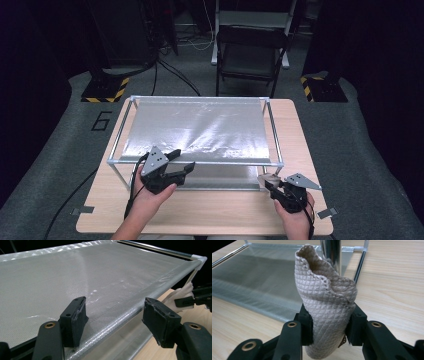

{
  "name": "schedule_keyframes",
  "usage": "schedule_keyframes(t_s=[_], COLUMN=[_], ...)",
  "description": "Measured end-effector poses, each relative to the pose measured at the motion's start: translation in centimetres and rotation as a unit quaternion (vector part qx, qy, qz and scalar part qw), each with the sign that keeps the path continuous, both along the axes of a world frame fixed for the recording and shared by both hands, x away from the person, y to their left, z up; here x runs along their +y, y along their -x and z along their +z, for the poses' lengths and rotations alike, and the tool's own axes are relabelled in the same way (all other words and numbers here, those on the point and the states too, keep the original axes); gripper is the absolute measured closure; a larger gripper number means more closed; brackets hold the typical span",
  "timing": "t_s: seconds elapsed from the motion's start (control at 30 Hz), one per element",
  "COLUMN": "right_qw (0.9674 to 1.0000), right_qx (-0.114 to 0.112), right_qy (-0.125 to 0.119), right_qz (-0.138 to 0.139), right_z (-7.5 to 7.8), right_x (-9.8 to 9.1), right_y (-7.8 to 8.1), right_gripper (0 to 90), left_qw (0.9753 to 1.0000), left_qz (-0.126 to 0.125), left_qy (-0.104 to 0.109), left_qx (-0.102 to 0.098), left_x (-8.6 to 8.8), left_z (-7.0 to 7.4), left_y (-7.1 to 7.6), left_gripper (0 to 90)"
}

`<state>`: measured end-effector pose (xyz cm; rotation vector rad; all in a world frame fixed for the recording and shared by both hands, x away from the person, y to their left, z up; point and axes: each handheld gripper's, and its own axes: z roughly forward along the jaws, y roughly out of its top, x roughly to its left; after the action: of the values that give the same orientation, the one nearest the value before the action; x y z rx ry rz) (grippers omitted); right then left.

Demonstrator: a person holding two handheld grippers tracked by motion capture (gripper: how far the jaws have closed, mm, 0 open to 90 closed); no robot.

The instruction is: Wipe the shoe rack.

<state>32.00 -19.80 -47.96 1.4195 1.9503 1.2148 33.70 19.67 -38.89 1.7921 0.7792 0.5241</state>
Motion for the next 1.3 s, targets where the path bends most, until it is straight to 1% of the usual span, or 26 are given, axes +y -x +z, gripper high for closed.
schedule_keyframes(t_s=[0.03, 0.07, 0.1, 0.13, 0.17, 0.2, 0.23, 0.27, 0.33, 0.37, 0.4, 0.47, 0.6, 0.7, 0.73, 0.77, 0.83, 0.87, 0.9, 0.93, 1.0, 1.1, 1.17, 1.27, 1.3], right_qw=[1.0, 1.0, 0.9999, 0.9998, 0.9997, 0.9997, 0.9994, 0.9994, 0.999, 0.9988, 0.9987, 0.9986, 0.9983, 0.998, 0.9976, 0.9972, 0.997, 0.9967, 0.9967, 0.9968, 0.9969, 0.9968, 0.9966, 0.9956, 0.995], right_qx=[0.0, -0.001, -0.003, -0.002, -0.003, -0.003, -0.003, -0.003, -0.005, -0.004, -0.004, -0.007, -0.008, -0.009, -0.008, -0.008, -0.008, -0.008, -0.009, -0.009, -0.01, -0.003, -0.002, -0.003, 0.003], right_qy=[0.002, 0.0, 0.002, 0.002, 0.0, 0.0, -0.005, -0.005, -0.007, -0.008, -0.008, -0.005, -0.002, 0.0, 0.001, 0.0, -0.001, -0.002, 0.003, 0.004, 0.014, 0.014, 0.014, 0.007, 0.006], right_qz=[0.0, -0.006, -0.01, -0.019, -0.025, -0.025, -0.034, -0.034, -0.045, -0.048, -0.05, -0.053, -0.057, -0.062, -0.069, -0.074, -0.077, -0.081, -0.08, -0.079, -0.077, -0.079, -0.081, -0.093, -0.099], right_z=[0.0, 0.0, -0.1, 0.0, 0.0, 0.0, -0.1, -0.1, -0.1, -0.1, -0.1, -0.1, -0.1, -0.1, -0.1, -0.1, -0.1, -0.1, -0.1, -0.1, -0.1, 0.0, 0.1, -0.1, -0.2], right_x=[-0.2, -0.6, -0.8, -1.1, -1.4, -1.4, -2.0, -2.0, -2.8, -3.0, -3.1, -3.2, -3.4, -3.7, -4.0, -4.2, -4.5, -4.5, -4.5, -4.4, -4.4, -4.6, -4.7, -5.0, -4.9], right_y=[0.0, 0.1, 0.1, 0.2, 0.2, 0.2, 0.2, 0.2, 0.3, 0.3, 0.3, 0.2, 0.1, 0.0, 0.0, 0.0, 0.0, 0.0, 0.1, 0.1, 0.3, 0.8, 1.0, 1.9, 2.1], right_gripper=[63.1, 63.0, 63.1, 63.0, 63.0, 63.0, 63.0, 63.0, 62.9, 62.9, 62.8, 62.9, 63.0, 62.9, 62.8, 62.8, 62.6, 62.6, 62.7, 63.2, 63.8, 63.7, 63.7, 63.0, 63.3], left_qw=[1.0, 0.9999, 0.9999, 0.9997, 0.9996, 0.9996, 0.9996, 0.9996, 0.9995, 0.9993, 0.9993, 0.9992, 0.9992, 0.9992, 0.9992, 0.9993, 0.9997, 0.9997, 0.9997, 0.9997, 0.9998, 0.9999, 0.9999, 1.0, 0.9999], left_qz=[-0.001, -0.001, -0.001, 0.001, 0.001, 0.001, 0.007, 0.007, 0.01, 0.012, 0.017, 0.017, 0.026, 0.027, 0.025, 0.026, 0.02, 0.02, 0.021, 0.021, 0.019, 0.013, 0.01, 0.004, 0.005], left_qy=[-0.004, -0.015, -0.015, -0.023, -0.027, -0.027, -0.027, -0.027, -0.031, -0.036, -0.033, -0.035, -0.031, -0.03, -0.03, -0.026, -0.017, -0.017, -0.012, -0.012, -0.002, 0.005, 0.005, 0.009, 0.009], left_qx=[-0.002, 0.001, 0.001, 0.0, 0.001, 0.001, -0.001, -0.001, 0.003, -0.001, -0.001, -0.001, -0.002, -0.003, -0.001, -0.004, 0.001, 0.001, 0.0, 0.0, 0.0, -0.004, -0.003, 0.0, 0.004], left_x=[-0.2, -0.5, -0.5, -0.5, -0.4, -0.4, 0.0, 0.0, 0.8, 1.0, 1.2, 1.8, 2.7, 3.1, 3.5, 3.6, 3.8, 3.8, 3.8, 3.8, 3.8, 3.6, 3.6, 3.4, 3.5], left_z=[0.1, 0.3, 0.3, 0.6, 0.7, 0.7, 0.8, 0.8, 1.0, 1.0, 0.9, 0.9, 0.9, 0.8, 0.7, 0.6, 0.4, 0.4, 0.4, 0.4, 0.2, 0.0, 0.0, 0.0, 0.0], left_y=[0.1, 0.3, 0.3, 0.6, 0.7, 0.7, 0.9, 0.9, 1.1, 1.1, 1.1, 1.1, 1.2, 1.2, 1.2, 1.2, 1.1, 1.1, 1.0, 1.0, 0.8, 0.7, 0.6, 0.5, 0.5], left_gripper=[35.0, 35.0, 35.2, 36.2, 36.4, 36.4, 36.3, 36.2, 35.4, 35.4, 35.3, 34.7, 33.4, 32.6, 32.2, 32.3, 33.4, 33.4, 33.4, 33.3, 33.1, 33.0, 33.0, 33.1, 33.1])
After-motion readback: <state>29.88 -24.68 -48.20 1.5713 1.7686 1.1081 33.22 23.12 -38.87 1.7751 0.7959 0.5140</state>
